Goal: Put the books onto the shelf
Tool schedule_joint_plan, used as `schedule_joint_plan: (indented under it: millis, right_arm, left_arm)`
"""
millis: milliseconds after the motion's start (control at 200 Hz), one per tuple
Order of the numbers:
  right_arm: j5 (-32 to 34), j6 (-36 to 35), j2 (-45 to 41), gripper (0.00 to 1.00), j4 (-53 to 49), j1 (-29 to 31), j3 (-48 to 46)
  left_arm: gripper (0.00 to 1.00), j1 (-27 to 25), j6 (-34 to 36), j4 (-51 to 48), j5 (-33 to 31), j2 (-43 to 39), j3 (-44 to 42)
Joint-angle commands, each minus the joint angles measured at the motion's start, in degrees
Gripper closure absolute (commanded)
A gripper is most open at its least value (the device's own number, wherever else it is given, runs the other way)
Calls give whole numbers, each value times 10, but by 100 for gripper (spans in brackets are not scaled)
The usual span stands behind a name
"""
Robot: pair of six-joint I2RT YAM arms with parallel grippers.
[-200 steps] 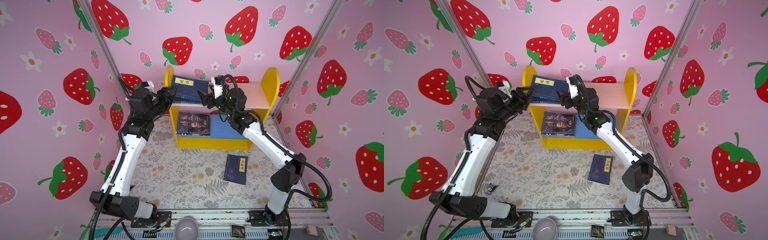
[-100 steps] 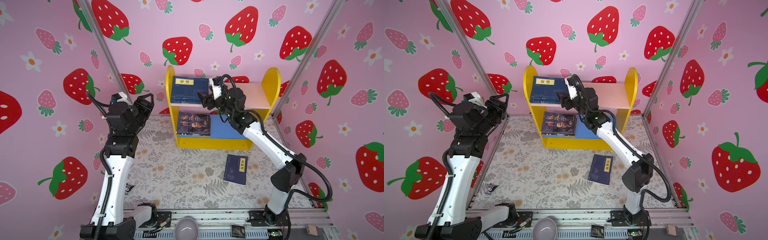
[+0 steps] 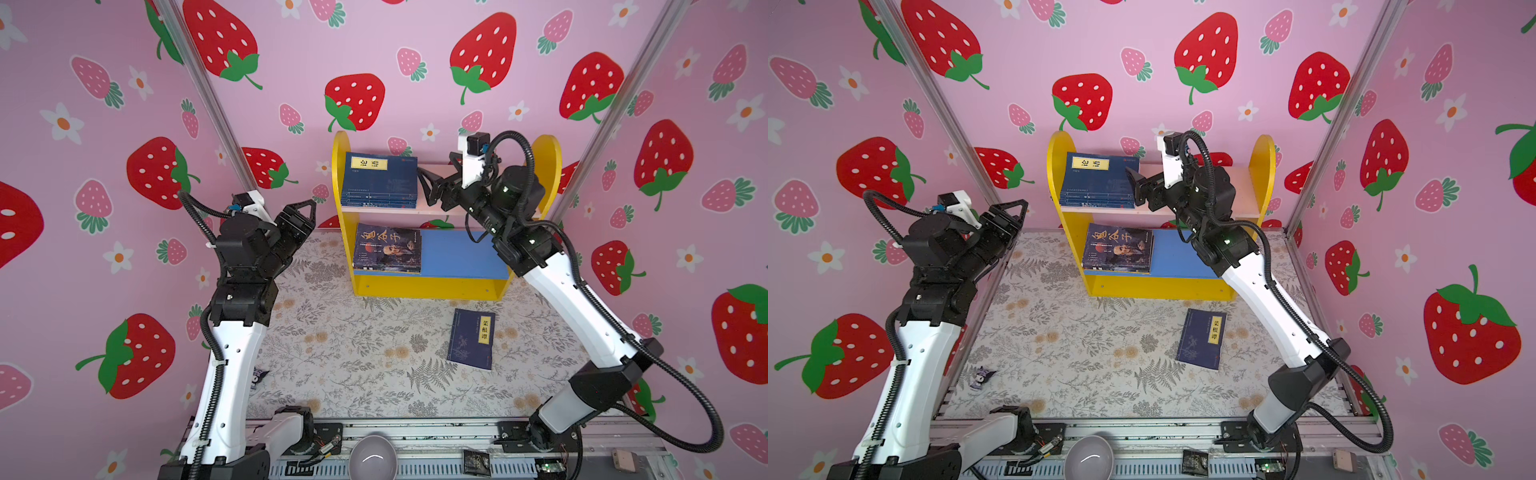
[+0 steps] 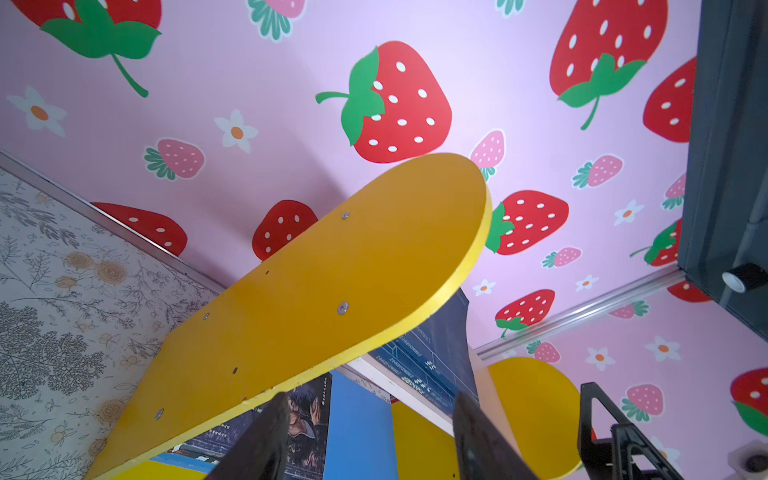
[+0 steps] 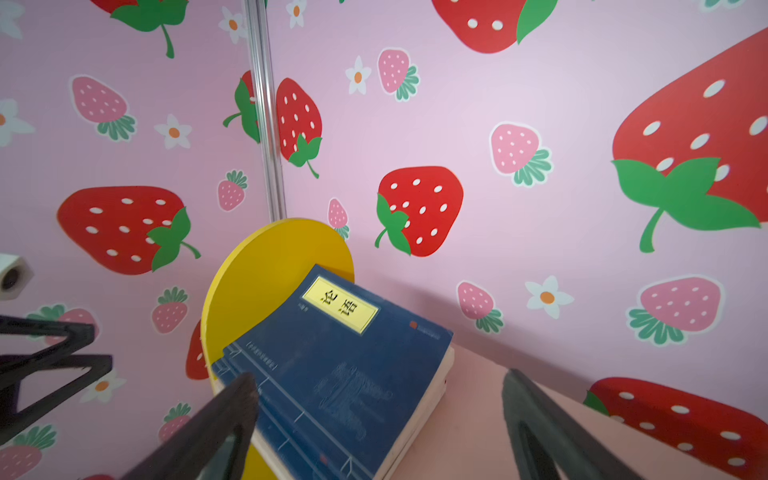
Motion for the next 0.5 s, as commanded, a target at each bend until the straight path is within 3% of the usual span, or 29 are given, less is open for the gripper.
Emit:
schedule_joint_plan:
  millis: [0, 145, 255, 380, 495]
  right_arm:
    - [-46, 47, -70, 0, -8, 1, -132]
    - [20, 97, -200, 0, -5, 2, -329]
    - [89, 149, -284, 1, -52, 2, -442]
    - [170, 208, -326, 3, -94, 0, -543]
    - [206, 254, -323, 6, -105, -17, -618]
  left_arm:
    - [30, -32, 77, -32, 40, -16, -28]
    - [24, -134, 114, -47, -11, -37, -133]
    - [18, -207, 91, 18, -6, -20, -234]
    - [10, -310, 82, 76, -44, 31, -299]
    - [8, -401, 95, 97, -70, 110, -291]
